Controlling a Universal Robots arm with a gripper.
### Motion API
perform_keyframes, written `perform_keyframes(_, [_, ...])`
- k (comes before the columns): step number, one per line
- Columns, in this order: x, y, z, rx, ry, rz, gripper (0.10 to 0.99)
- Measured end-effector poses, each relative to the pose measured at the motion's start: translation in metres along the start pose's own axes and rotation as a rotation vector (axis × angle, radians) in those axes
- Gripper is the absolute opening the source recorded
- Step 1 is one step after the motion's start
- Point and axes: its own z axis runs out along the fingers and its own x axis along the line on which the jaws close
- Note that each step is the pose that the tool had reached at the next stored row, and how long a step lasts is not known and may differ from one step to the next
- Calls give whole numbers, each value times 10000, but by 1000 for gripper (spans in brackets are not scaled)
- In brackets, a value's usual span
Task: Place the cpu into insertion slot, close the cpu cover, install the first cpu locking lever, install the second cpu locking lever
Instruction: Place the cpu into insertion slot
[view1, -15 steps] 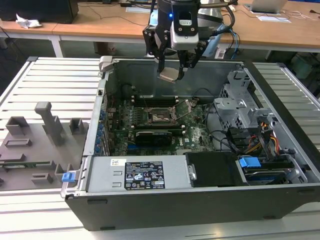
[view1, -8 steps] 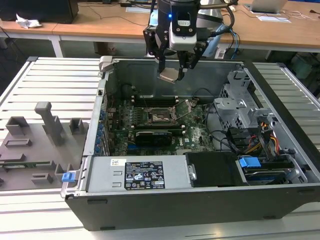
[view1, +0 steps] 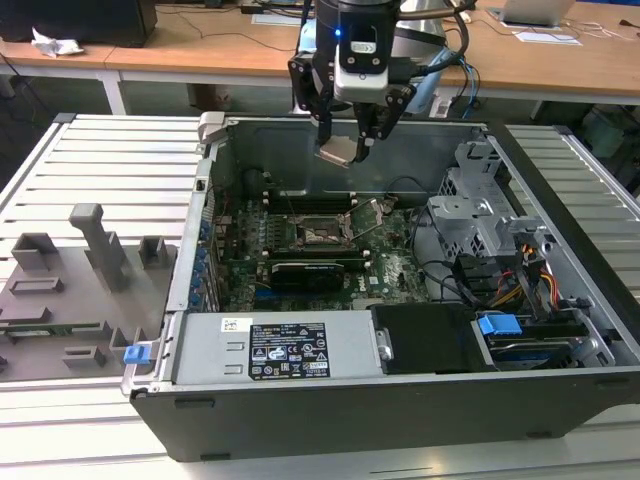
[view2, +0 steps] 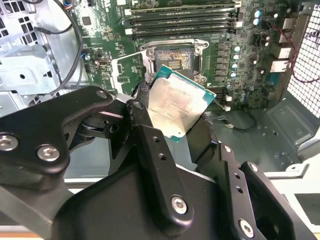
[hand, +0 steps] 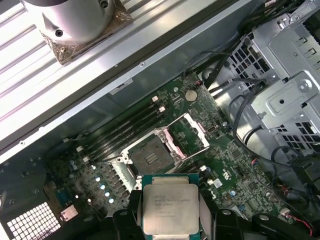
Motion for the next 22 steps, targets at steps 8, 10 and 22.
perform_keyframes(8, [0, -1, 10, -2, -32, 325, 541])
perform_keyframes(10, [0, -2, 19, -1, -39, 383, 541])
perform_keyframes(22, [-1, -5, 51, 16, -79, 655, 541])
